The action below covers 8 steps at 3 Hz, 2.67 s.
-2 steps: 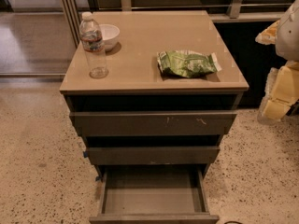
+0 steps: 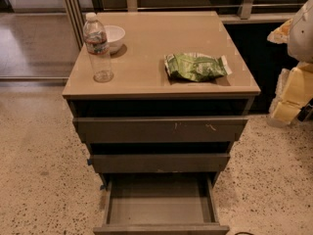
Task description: Place green jalapeno chip bag into bottom drawer
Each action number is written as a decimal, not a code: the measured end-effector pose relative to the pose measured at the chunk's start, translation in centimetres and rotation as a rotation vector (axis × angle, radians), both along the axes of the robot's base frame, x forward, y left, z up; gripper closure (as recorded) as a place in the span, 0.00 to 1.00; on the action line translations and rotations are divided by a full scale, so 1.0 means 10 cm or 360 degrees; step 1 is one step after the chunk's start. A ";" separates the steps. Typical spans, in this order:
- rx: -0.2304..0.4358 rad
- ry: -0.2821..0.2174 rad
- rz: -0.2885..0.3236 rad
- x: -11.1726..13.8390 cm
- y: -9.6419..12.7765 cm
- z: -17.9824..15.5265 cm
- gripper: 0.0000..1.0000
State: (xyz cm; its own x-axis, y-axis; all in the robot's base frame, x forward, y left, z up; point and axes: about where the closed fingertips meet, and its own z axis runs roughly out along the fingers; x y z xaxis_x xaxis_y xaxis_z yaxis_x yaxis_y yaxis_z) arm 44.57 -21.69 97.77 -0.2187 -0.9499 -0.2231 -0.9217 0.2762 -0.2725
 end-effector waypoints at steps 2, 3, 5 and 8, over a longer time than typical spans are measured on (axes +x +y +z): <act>0.0184 -0.0273 -0.0031 0.85 0.05 -0.01 0.00; 0.0289 -0.0360 0.0021 1.41 0.23 -0.05 0.00; 0.0442 -0.0389 0.0055 1.94 0.34 -0.25 0.00; 0.0451 -0.0406 0.0004 2.10 0.28 -0.83 0.30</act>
Offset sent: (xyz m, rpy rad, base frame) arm 0.1620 0.0120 -0.0049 0.2146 -0.2834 -0.0238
